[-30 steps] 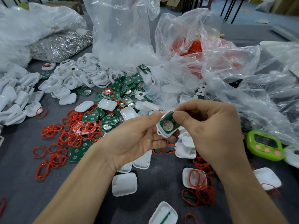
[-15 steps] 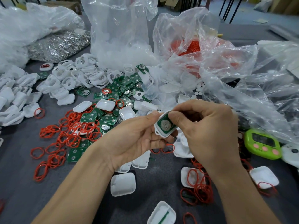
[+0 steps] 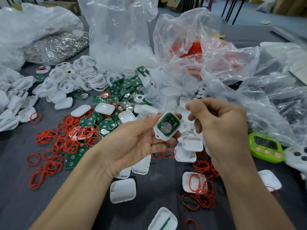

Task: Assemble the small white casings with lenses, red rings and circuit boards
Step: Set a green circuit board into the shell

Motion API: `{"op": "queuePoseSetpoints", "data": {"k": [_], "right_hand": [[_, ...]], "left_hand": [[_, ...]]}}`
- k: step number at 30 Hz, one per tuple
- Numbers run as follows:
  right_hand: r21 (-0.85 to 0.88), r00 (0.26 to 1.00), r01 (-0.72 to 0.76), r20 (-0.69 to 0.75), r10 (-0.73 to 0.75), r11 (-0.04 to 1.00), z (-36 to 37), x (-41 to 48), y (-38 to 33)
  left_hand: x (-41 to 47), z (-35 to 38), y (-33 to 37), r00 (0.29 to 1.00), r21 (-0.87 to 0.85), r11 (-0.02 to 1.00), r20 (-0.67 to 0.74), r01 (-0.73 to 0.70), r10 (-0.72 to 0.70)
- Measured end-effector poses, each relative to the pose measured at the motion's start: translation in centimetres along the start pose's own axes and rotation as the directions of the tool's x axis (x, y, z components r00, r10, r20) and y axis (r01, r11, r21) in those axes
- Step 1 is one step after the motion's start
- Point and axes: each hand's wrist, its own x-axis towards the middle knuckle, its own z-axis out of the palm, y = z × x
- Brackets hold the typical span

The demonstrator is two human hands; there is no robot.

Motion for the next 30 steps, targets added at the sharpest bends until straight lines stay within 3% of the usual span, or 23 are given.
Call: {"op": "queuePoseSetpoints", "data": {"k": [4, 7, 19, 25, 30], "right_hand": [[0.119, 0.965, -0.172, 0.22, 0.143, 0.978, -0.1, 0.2, -0.2], [0.134, 0.943, -0.223, 0.283, 0.178, 0.966, -0.4, 0.4, -0.2], [-0.088, 0.972, -0.152, 0.168, 0.165, 0.984, 0.0, 0.4, 1.0], [-0.124, 0.953, -0.18, 0.223, 0.204, 0.976, 0.6, -0.1, 1.0], [-0.227, 0.964, -0.137, 0.194, 0.182, 0.964, 0.9, -0.3, 1.1]], "left_hand": [[0.0, -0.1, 0.1, 1.0, 0.006, 1.0, -0.019, -0.01, 0.01], [0.0, 0.0, 0.0, 0.998, -0.011, 0.999, -0.046, -0.031, 0.03], [0.4, 0.3, -0.2, 0.976, 0.001, 0.998, -0.21, -0.066, 0.065], [1.0, 1.0, -1.2, 0.907, 0.147, 0.98, -0.381, -0.13, 0.178], [1.4, 1.6, -2.0, 0.892, 0.199, 0.965, -0.386, -0.171, 0.238]]}}
